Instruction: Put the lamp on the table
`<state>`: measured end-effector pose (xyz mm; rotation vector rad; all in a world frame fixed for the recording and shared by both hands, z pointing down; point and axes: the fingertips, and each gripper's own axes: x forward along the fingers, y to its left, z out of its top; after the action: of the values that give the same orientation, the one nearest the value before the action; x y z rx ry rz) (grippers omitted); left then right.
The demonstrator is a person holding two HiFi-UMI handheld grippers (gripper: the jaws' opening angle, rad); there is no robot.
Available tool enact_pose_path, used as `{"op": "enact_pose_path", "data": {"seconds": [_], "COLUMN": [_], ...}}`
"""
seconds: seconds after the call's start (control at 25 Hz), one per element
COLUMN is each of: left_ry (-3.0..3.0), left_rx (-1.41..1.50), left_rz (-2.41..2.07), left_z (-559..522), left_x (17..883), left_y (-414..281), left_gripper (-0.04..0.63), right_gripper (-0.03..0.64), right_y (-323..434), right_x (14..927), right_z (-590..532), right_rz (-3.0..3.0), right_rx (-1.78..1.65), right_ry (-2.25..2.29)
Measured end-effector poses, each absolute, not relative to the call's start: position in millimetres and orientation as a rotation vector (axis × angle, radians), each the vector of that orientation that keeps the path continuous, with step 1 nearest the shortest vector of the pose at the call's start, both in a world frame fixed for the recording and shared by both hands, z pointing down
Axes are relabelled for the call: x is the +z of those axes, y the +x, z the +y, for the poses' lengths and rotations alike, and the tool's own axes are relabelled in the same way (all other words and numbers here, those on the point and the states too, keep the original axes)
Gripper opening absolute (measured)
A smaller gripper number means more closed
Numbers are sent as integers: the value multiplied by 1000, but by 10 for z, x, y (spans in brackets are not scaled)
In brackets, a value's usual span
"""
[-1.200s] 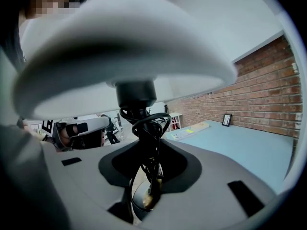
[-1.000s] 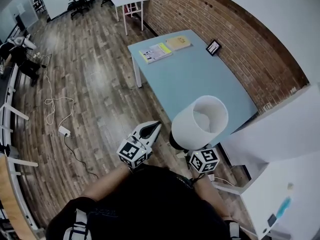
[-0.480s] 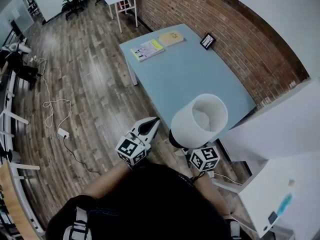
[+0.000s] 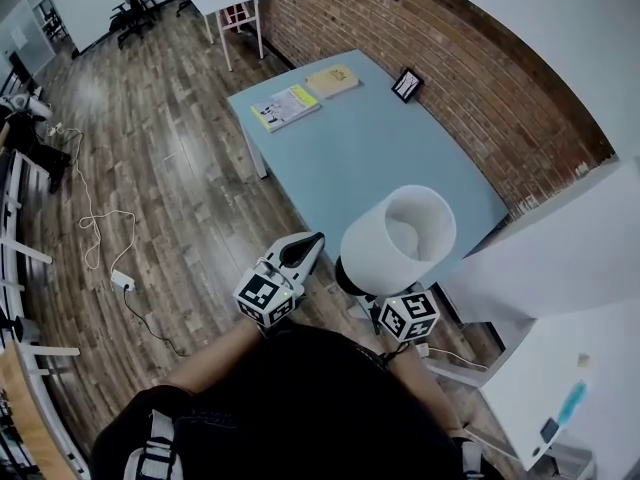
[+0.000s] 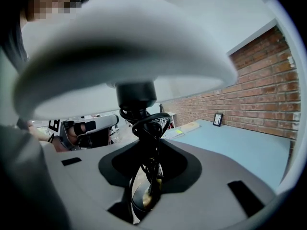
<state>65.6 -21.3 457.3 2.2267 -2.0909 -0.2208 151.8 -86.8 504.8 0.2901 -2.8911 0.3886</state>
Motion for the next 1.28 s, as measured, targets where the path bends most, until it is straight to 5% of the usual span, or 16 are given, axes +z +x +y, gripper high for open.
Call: {"op": "enact_pose_path", "data": {"seconds": [0.8, 1.28], "left_ry": [2348, 2305], "left_rx": [-212, -229], "left_rz": [-2007, -1980], "left_z": [-66, 97], "left_x": [4384, 4547], "left_y": [-1429, -1999], "left_gripper": [9, 9], "right_gripper": [110, 110], "right_y": [-546, -1125], "right_x": [4838, 4930], "right_z": [-705, -468], "right_rz": [-2909, -2880], "right_rx": [369, 373], "right_ry": [420, 391]}}
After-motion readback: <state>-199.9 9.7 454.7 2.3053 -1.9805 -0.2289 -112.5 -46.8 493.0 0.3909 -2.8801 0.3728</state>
